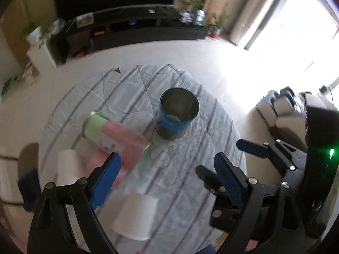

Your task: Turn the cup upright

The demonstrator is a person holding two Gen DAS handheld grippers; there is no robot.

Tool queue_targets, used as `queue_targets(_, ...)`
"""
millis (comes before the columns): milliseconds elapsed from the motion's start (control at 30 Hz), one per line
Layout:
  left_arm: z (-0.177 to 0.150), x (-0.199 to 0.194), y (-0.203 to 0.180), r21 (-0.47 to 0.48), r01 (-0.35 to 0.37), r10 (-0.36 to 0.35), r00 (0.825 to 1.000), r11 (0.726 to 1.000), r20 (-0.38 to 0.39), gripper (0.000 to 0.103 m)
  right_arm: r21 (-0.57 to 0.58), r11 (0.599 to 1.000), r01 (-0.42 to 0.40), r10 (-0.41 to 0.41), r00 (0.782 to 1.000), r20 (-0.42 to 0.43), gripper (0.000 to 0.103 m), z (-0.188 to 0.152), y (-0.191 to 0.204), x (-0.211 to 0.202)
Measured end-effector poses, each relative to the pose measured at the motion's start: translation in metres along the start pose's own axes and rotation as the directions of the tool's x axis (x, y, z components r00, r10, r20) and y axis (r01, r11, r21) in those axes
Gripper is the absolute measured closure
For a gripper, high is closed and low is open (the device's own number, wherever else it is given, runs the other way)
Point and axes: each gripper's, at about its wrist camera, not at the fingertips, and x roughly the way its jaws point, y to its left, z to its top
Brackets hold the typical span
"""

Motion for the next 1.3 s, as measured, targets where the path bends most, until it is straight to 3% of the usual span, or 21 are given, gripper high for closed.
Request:
queue_targets(267, -0.005, -0.041, 0.025, 0.155, -0.017, 0.014, 1.0, 0.988, 0.02, 0.006, 0.14, 0.99, 0.014, -0.02, 0.999, 0.038, 0.02, -0.013, 0.038, -0.03)
queue_targets(533, 0.003, -0.056, 0.033, 0.221, -0.022, 0.01, 0.998, 0.975, 0.056, 0.006, 0.217, 0.971, 0.103, -0.128, 0.986, 0.105, 0.02, -0.009, 0.046, -0.034)
queue_targets(700, 0.012, -0.058, 0.043, 0.324, 0.021, -0.038, 0.998, 0.946, 0.048, 0.006, 0.317, 0.933, 0.168, -0.208, 0.973, 0.097, 0.02, -0.01, 0.058, -0.034)
queue_targets(800, 0.018, -0.056, 0.061, 0.41, 0.084, -0.101, 0.995, 0.908, 0.022, 0.006, 0.402, 0.894, 0.2, -0.258, 0.962, 0.095, 0.02, -0.013, 0.072, -0.03)
queue_targets(900, 0.025, -0.053, 0.073, 0.515, 0.121, -0.136, 0.991, 0.848, -0.009, 0.006, 0.498, 0.835, 0.235, -0.316, 0.945, 0.083, 0.02, -0.017, 0.093, -0.024)
queue_targets(1100, 0.029, -0.064, 0.081, 0.665, 0.114, -0.159, 0.987, 0.738, 0.007, 0.006, 0.643, 0.716, 0.272, -0.408, 0.91, 0.069, 0.02, -0.026, 0.12, -0.027)
queue_targets(1167, 0.027, -0.07, 0.083, 0.706, 0.124, -0.172, 0.985, 0.697, -0.002, 0.006, 0.678, 0.68, 0.278, -0.406, 0.913, 0.032, 0.02, -0.032, 0.123, -0.025)
queue_targets(1300, 0.022, -0.08, 0.086, 0.743, 0.119, -0.203, 0.979, 0.659, 0.023, 0.006, 0.727, 0.633, 0.265, -0.423, 0.905, 0.038, 0.02, -0.05, 0.131, -0.032)
